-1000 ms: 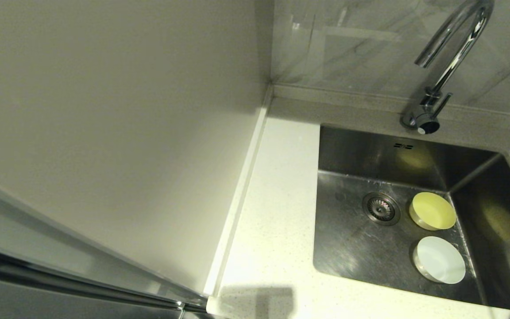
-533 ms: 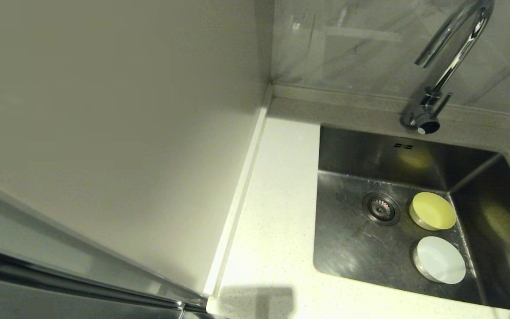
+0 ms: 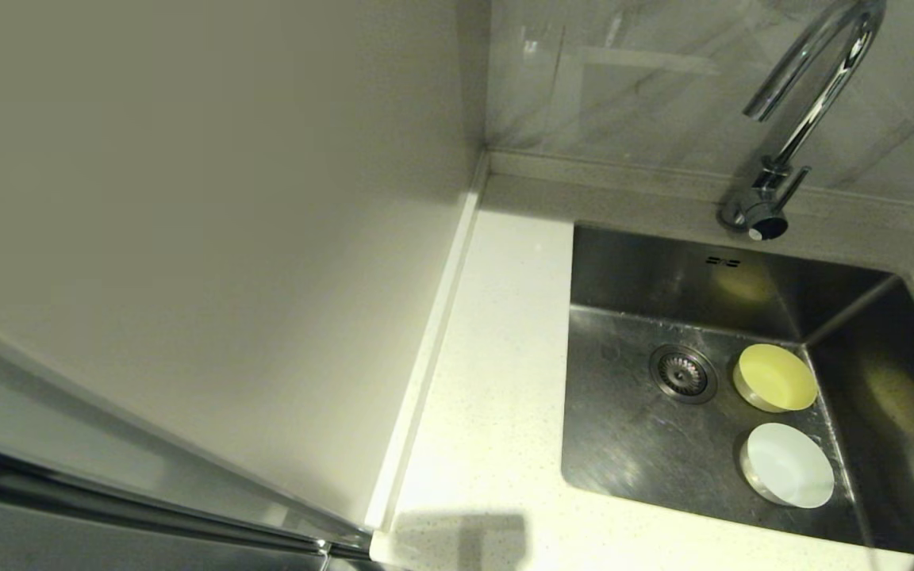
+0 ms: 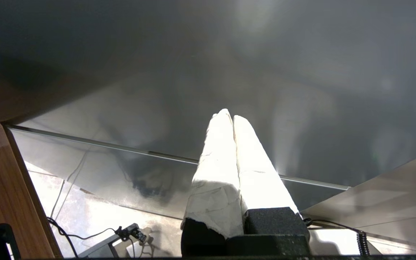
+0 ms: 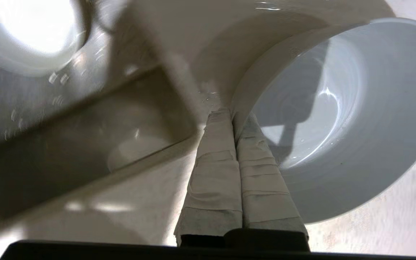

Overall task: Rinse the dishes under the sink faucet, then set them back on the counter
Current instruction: Put a bowl into the sink

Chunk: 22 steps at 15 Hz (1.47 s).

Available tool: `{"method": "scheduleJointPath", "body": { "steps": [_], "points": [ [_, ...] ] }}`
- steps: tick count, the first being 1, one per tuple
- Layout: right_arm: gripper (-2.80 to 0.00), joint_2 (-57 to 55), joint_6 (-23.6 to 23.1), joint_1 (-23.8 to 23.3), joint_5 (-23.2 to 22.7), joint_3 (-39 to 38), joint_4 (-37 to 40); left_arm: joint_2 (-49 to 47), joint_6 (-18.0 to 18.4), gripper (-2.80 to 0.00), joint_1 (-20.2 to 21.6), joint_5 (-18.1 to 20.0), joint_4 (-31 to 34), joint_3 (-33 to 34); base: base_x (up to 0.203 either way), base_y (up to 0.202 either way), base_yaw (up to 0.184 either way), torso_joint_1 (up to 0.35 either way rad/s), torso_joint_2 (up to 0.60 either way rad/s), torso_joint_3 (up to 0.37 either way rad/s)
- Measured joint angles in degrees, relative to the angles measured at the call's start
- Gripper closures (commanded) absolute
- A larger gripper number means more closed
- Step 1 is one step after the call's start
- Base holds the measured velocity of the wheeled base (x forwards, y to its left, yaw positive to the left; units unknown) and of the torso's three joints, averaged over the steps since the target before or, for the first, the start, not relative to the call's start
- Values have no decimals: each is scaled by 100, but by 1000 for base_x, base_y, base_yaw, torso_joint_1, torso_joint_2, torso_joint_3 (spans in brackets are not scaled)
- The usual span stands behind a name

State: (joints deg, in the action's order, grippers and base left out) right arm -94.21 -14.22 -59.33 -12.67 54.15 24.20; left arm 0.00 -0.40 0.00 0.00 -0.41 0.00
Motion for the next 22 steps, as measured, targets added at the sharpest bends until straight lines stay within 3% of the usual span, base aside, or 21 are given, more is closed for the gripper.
{"method": "scheduleJointPath", "body": {
  "steps": [4, 8, 10, 15, 18, 22],
  "points": [
    [0, 560, -285, 847, -386, -307, -20, 0, -1, 0, -5, 0, 1, 0, 0, 0, 0, 0, 0, 0],
    [0, 1254, 30, 2462, -227, -648, -359, 0, -3, 0, -2, 0, 0, 0, 0, 0, 0, 0, 0, 0],
    [0, 1488, 448, 3531, 288, -806, -763, 0, -2, 0, -2, 0, 0, 0, 0, 0, 0, 0, 0, 0],
    [0, 1536, 1736, 6206, 2349, -1215, -1996, 0, -1, 0, -2, 0, 0, 0, 0, 0, 0, 0, 0, 0],
    [0, 1019, 2147, 6977, 3083, -1320, -2571, 0, -1, 0, 0, 2, -1, 0, 0, 0, 0, 0, 0, 0],
    [0, 1, 2203, 7484, 3611, -1375, -3635, 0, -3, 0, -1, 1, 0, 0, 0, 0, 0, 0, 0, 0]
  ]
}}
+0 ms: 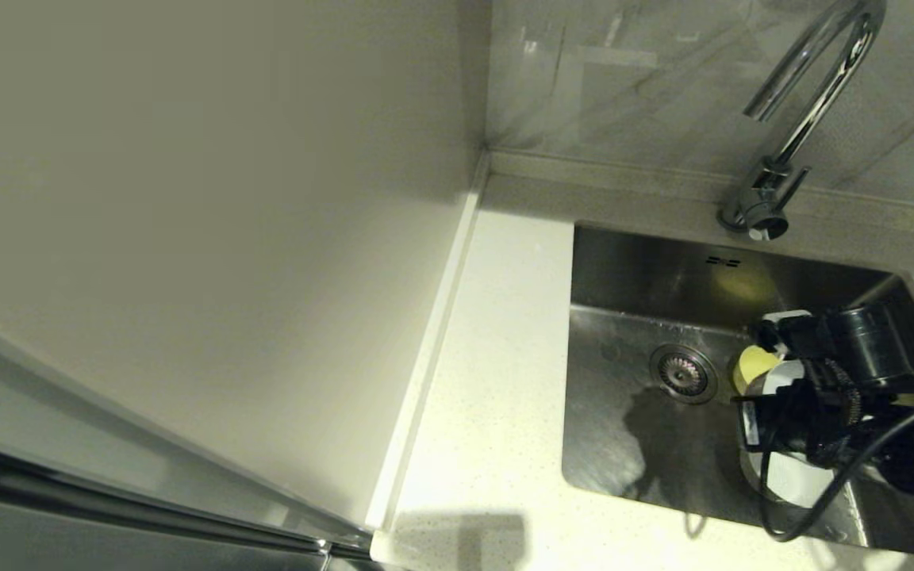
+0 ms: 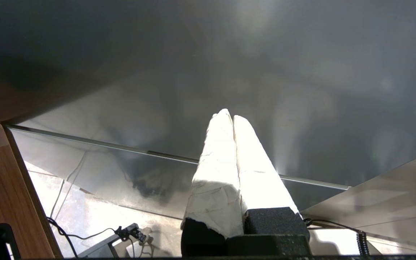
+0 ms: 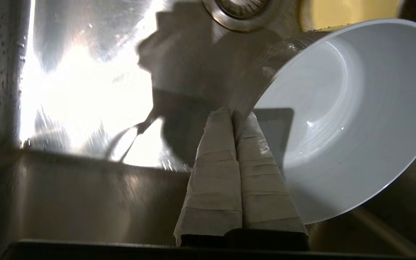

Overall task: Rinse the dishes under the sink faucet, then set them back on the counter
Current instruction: Put a bowl into the sink

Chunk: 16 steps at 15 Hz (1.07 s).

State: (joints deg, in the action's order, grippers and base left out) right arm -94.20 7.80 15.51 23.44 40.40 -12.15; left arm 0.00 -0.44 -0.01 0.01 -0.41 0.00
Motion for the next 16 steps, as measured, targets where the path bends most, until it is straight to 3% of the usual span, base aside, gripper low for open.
{"method": "scheduleJointPath", "body": {
  "steps": [3, 11, 16],
  "points": [
    [0, -723, -10, 179, 96, 151, -719, 0, 3, 0, -2, -1, 0, 0, 0, 0, 0, 0, 0, 0],
    [0, -2099, 73, 310, 127, 1238, -971, 0, 1, 0, -2, -1, 0, 0, 0, 0, 0, 0, 0, 0],
    [0, -2865, 155, 386, 463, 2186, -1022, 0, 2, 0, -2, -1, 0, 0, 0, 0, 0, 0, 0, 0]
  ]
}}
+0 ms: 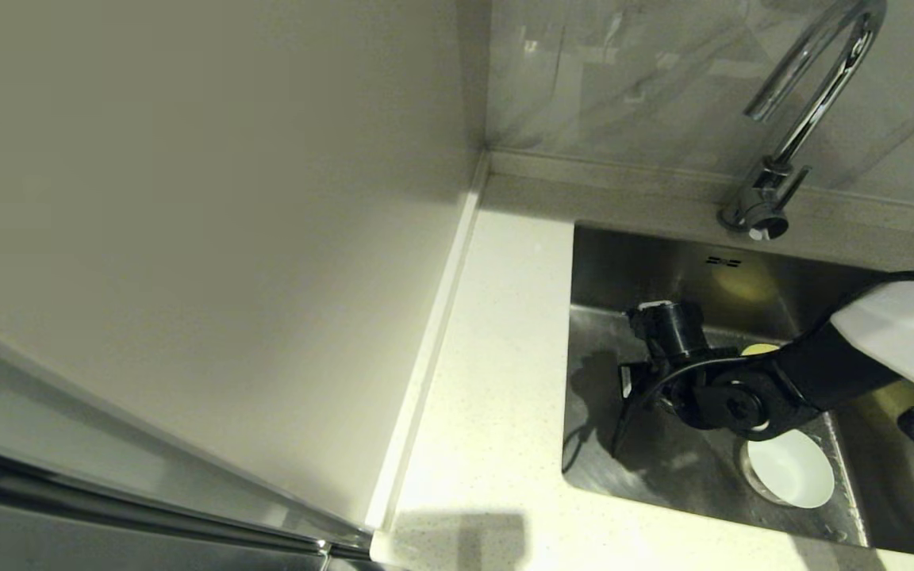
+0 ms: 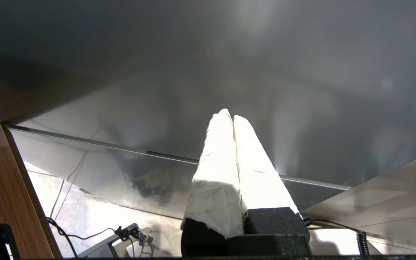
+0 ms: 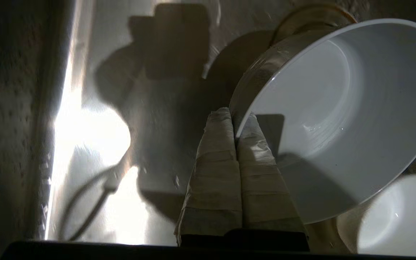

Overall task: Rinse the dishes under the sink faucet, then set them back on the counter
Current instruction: Put a bowl into the sink

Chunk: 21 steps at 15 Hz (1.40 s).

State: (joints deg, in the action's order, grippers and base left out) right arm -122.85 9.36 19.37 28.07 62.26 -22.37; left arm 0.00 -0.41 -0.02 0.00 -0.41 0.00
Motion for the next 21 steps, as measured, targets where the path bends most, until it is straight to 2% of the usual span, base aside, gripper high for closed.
{"method": "scheduleJointPath", "body": {
  "steps": [6, 7, 11, 15, 18, 21],
  "points": [
    [0, -616, -13, 11, 322, 625, 15, 0, 0, 0, 2, 0, 0, 0, 0, 0, 0, 0, 0, 0],
    [-280, -698, -24, 11, 399, 716, 23, 0, 1, 0, 2, 0, -1, 0, 0, 0, 0, 0, 0, 0],
    [-280, -866, -19, 68, 437, 857, 10, 0, 0, 0, 2, 0, 0, 0, 0, 0, 0, 0, 0, 0],
    [-280, -731, 0, 77, 458, 661, 5, 0, 1, 0, 0, 0, 0, 0, 0, 0, 0, 0, 0, 0],
    [-280, -194, 109, 77, 457, 162, 2, 0, 0, 0, 0, 0, 1, 0, 0, 0, 0, 0, 0, 0],
    [-280, 832, 141, 74, 455, -572, 10, 0, 0, 0, 0, 0, 0, 0, 0, 0, 0, 0, 0, 0]
  ]
}}
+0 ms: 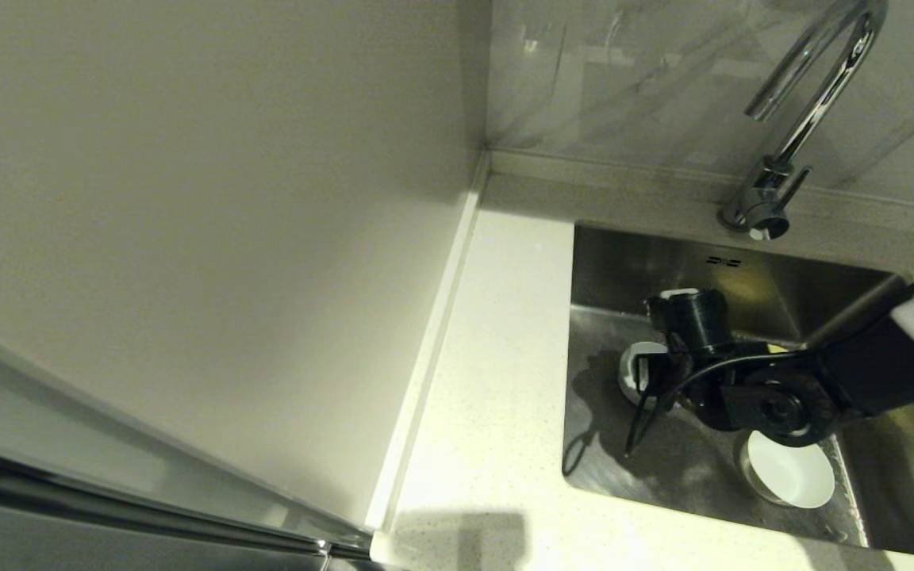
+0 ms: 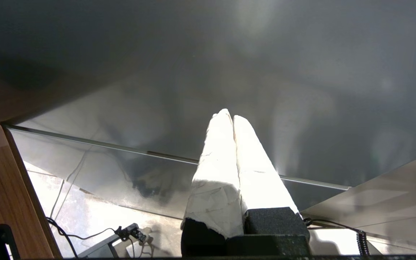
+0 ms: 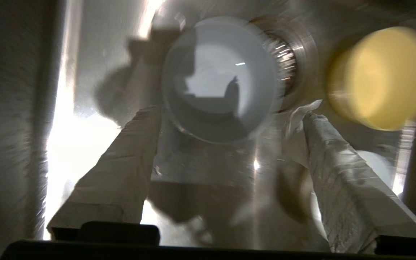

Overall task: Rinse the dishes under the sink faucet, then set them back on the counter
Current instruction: Put a bowl into the sink, then turn on the faucet

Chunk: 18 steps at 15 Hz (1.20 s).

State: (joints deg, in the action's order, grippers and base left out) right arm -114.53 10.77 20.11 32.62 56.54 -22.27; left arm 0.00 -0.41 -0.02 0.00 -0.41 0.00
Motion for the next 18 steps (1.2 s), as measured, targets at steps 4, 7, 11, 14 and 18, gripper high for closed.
{"method": "scheduleJointPath", "body": {
  "steps": [4, 7, 11, 14, 18],
  "points": [
    [-280, 1833, -108, -94, -5, -1049, 43, 0, 0, 0, 0, 0, 0, 0, 0, 0, 0, 0, 0, 0],
    [-280, 3209, -183, -535, -136, -1653, 309, 0, 0, 0, 0, 0, 0, 0, 0, 0, 0, 0, 0, 0],
    [-280, 4905, 53, -1948, -1138, -1886, 1550, 0, 0, 0, 0, 0, 0, 0, 0, 0, 0, 0, 0, 0],
    [0, 5881, 488, -2427, -1697, -1903, 2610, 0, 0, 0, -2, 0, 0, 0, 0, 0, 0, 0, 0, 0],
    [0, 6603, 615, -2526, -1785, -1751, 3334, 0, -1, 0, 0, 0, 1, 0, 0, 0, 0, 0, 0, 0]
  ]
}}
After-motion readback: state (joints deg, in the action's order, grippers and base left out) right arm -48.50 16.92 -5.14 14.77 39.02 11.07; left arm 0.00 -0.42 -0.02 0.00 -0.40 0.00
